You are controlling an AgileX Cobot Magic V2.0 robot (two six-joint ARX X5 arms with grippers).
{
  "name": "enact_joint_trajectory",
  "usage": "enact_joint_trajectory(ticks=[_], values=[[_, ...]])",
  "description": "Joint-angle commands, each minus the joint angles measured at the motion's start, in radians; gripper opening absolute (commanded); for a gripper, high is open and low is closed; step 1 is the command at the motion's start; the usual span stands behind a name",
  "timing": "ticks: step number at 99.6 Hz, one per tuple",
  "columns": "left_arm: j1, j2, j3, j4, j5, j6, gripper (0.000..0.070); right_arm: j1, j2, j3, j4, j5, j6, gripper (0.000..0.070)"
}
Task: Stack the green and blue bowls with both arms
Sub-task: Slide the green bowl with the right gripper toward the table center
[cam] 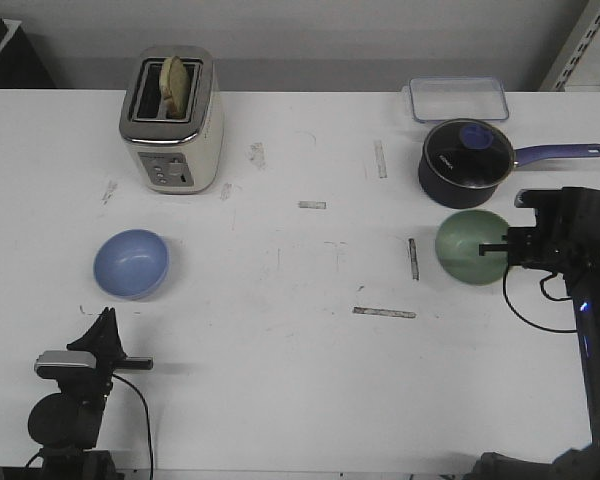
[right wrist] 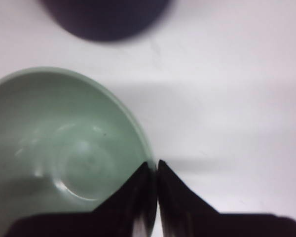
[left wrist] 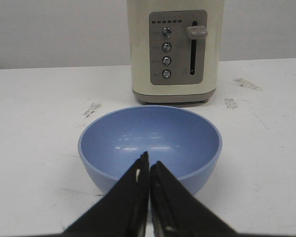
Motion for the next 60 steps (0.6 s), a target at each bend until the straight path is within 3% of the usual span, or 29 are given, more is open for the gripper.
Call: enact_joint_trajectory(ticks=[1, 33, 49, 60], values=[[0.001, -0.002, -0.022, 0.013, -0.002, -0.002, 0.0001, 0.044, -0.042, 0.027, 0.000, -0.027, 0.085, 0.0000], [0.001, -0.002, -0.022, 0.012, -0.002, -0.002, 0.0001, 0.511, -0.116, 0.028, -0.008, -0.063, 0.296, 0.0000], [0.001, -0.002, -0.022, 0.012, -0.002, -0.002, 0.0001, 0.734, -0.018, 0.028, 0.020, -0.062, 0.342, 0.0000], [0.001, -0.002, -0.022, 0.013, -0.002, -0.002, 0.0001, 0.817, 0.068, 0.028, 0.035, -0.062, 0.349, 0.0000]])
